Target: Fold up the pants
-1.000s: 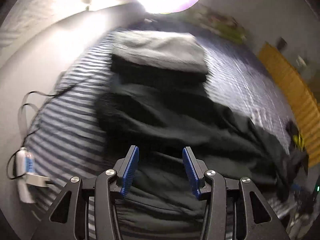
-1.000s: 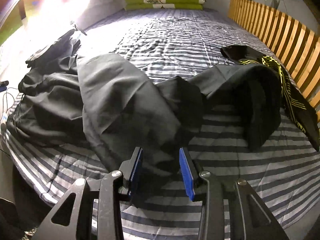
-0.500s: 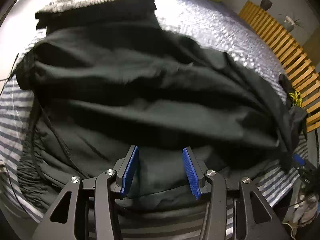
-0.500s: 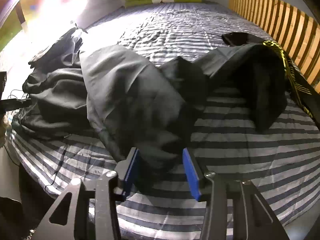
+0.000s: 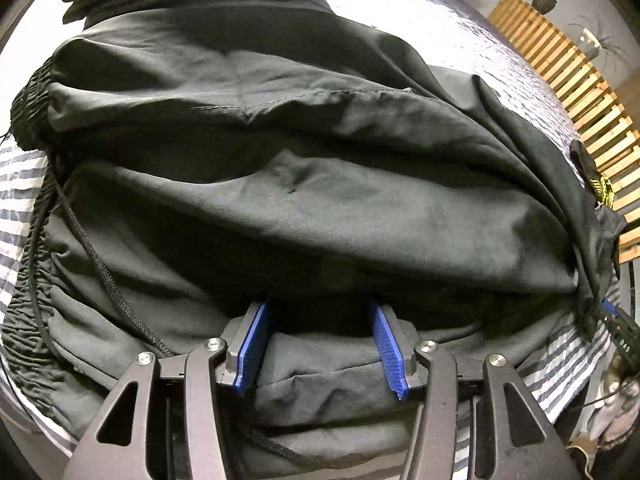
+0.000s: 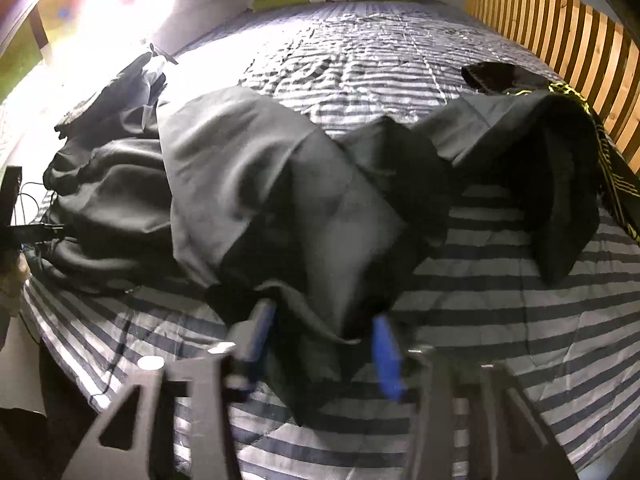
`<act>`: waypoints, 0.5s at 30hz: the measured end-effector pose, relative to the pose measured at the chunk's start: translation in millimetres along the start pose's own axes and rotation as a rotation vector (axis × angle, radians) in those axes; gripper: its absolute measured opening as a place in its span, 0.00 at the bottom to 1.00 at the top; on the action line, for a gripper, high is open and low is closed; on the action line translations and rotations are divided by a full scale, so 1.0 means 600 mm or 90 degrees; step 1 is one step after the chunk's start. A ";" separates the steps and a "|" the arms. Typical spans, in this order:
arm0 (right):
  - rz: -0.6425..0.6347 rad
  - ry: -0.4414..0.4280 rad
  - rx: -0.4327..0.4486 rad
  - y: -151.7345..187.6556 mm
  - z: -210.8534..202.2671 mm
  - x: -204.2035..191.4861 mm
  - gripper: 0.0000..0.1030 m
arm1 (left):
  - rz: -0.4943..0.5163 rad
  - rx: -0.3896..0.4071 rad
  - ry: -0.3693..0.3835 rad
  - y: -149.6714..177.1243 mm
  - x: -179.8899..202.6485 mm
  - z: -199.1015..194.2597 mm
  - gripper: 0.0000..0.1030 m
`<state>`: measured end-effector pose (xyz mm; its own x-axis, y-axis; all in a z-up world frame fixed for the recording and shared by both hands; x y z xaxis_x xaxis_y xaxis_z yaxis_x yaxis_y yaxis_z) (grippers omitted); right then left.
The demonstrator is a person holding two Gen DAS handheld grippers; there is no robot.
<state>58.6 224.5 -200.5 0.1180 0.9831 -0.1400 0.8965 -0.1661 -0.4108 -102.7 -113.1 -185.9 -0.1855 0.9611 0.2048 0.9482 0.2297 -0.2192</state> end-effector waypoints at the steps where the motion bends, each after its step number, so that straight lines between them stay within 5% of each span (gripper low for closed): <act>1: 0.001 0.002 0.003 -0.002 -0.004 0.001 0.16 | 0.001 0.000 0.001 -0.001 0.000 0.000 0.52; 4: 0.005 0.005 0.023 -0.014 -0.030 0.012 0.05 | -0.001 0.001 0.005 -0.005 -0.001 -0.003 0.53; 15: -0.004 0.079 0.144 -0.161 -0.187 0.071 0.03 | -0.003 0.014 0.030 -0.008 -0.012 -0.009 0.55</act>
<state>25.0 291.1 -65.8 0.1761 0.9839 -0.0309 0.7810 -0.1587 -0.6041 -104.4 -121.8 -180.9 -0.1778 0.9517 0.2505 0.9415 0.2386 -0.2380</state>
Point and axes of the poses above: each gripper's, at about its wrist camera, not at the fingertips, and z roughly the way its jaws point, x to its right, y to its underside, the point moved 6 cm from there along z, roughly the way its jaws point, and after that the axes turned 4 degrees about -x, right-handed, at the moved point
